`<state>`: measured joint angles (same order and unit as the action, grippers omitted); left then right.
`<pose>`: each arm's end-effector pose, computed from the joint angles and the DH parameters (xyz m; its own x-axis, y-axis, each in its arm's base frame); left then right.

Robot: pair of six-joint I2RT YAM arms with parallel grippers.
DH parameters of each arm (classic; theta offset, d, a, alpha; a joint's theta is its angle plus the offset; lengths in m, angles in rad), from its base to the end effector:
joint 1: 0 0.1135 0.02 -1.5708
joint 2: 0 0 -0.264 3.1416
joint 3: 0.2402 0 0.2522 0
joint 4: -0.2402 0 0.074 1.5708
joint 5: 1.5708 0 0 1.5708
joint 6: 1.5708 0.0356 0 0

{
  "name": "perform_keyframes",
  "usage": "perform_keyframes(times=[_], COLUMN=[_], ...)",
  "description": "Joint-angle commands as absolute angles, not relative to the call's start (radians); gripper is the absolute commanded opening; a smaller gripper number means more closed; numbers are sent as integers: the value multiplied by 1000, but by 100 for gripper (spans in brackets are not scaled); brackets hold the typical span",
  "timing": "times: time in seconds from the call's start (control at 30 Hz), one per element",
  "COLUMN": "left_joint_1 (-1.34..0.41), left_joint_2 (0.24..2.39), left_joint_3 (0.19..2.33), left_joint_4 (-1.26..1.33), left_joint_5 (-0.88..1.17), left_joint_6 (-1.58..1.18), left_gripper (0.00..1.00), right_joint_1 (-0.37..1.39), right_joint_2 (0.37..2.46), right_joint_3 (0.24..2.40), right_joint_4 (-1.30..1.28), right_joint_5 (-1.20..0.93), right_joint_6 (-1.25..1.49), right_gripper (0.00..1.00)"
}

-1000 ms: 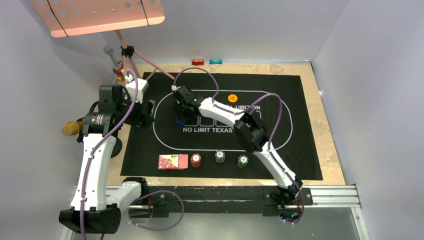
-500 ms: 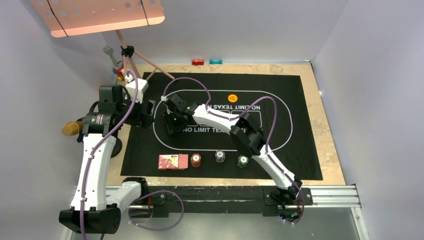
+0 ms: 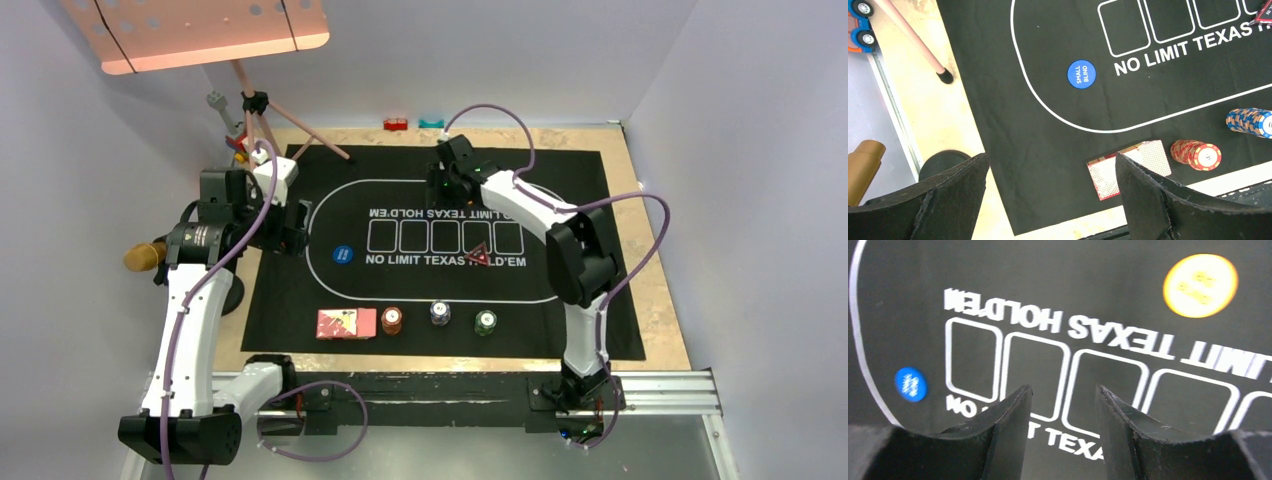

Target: Distribute texas hold em gaming equipment

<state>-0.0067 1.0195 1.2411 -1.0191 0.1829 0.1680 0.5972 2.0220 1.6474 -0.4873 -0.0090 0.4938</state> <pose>0.1836 -0.0077 0.3728 -0.6832 0.1690 -0.7104 0.2514 0.9678 -0.0115 0.3772 0.2569 0.2341 -0.8215 0.0145 -0.5700 -0.2019 0.9275 0.3146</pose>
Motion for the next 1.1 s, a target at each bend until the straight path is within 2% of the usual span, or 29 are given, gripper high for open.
perform_keyframes(times=[0.0, 0.43, 1.07], left_joint_1=[-6, -5, -6], left_joint_2=[1020, 1013, 1001], left_joint_3=[1263, 1287, 1275], left_joint_4=[-1027, -1075, -1082], left_joint_5=[212, 216, 210], left_joint_6=[168, 174, 154], left_gripper=[100, 100, 100], right_joint_1=[583, 513, 444], right_joint_2=[2007, 2104, 2312], right_joint_3=[1579, 1608, 1811], right_joint_4=[-473, -511, -526], right_joint_5=[154, 310, 350], right_joint_6=[490, 474, 443], right_gripper=[53, 46, 39])
